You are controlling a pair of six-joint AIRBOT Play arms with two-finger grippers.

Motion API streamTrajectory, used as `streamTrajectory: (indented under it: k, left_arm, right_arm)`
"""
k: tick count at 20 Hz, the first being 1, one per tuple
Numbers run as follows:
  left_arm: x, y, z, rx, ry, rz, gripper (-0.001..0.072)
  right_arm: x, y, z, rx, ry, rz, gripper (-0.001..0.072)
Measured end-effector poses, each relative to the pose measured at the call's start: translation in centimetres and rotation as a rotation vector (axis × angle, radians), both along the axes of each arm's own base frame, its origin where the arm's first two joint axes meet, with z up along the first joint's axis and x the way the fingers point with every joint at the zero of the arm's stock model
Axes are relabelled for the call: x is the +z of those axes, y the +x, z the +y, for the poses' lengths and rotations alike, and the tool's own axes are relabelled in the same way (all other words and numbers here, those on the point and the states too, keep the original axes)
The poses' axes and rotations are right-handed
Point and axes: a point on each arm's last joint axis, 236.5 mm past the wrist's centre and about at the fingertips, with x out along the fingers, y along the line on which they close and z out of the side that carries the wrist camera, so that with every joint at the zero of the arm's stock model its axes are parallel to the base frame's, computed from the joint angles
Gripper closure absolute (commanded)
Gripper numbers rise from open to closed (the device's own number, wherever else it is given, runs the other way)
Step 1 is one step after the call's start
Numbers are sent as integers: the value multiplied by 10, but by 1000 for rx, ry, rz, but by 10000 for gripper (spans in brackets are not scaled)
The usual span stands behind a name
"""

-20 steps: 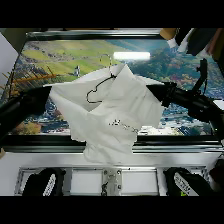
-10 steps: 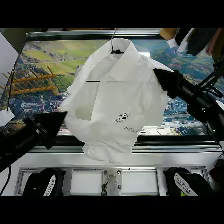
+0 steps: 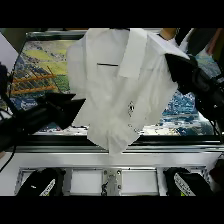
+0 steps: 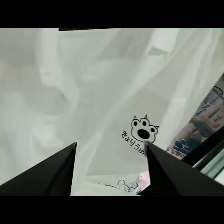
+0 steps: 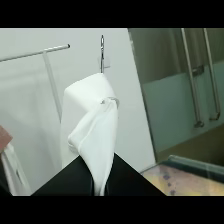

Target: Fold the clothes and pants, and hang the long-sleeved shirts on hangers.

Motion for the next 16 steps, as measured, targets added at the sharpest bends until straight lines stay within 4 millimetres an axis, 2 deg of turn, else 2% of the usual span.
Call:
streamTrajectory:
  k: [2,3,4,5,6,8,11,16]
  left_arm:
    - [3,20,-4,9,23,5,266]
    - [3,28,-6,11,32,11,358]
    - [1,35,-8,12,39,21,520]
    - [-2,41,-10,11,48,33,647]
    - [-5,47,-12,11,56,44,695]
    - [-14,55,-16,8,69,69,695]
    - [-25,63,-19,6,82,99,695]
    - [-40,71,-22,3,100,138,696]
  right_arm:
    - [20,-1,-12,-75,-12,-57,705]
    - [30,0,-23,-130,-17,-80,705]
    - [38,1,-36,-188,-22,-97,705]
    - [46,2,-52,-258,-28,-113,705]
    - [52,3,-71,-338,-39,-126,705]
    - [64,1,-109,-492,-54,-149,705]
    - [82,-15,-173,-748,-72,-183,705]
    - [111,-66,-272,-1202,-83,-235,705]
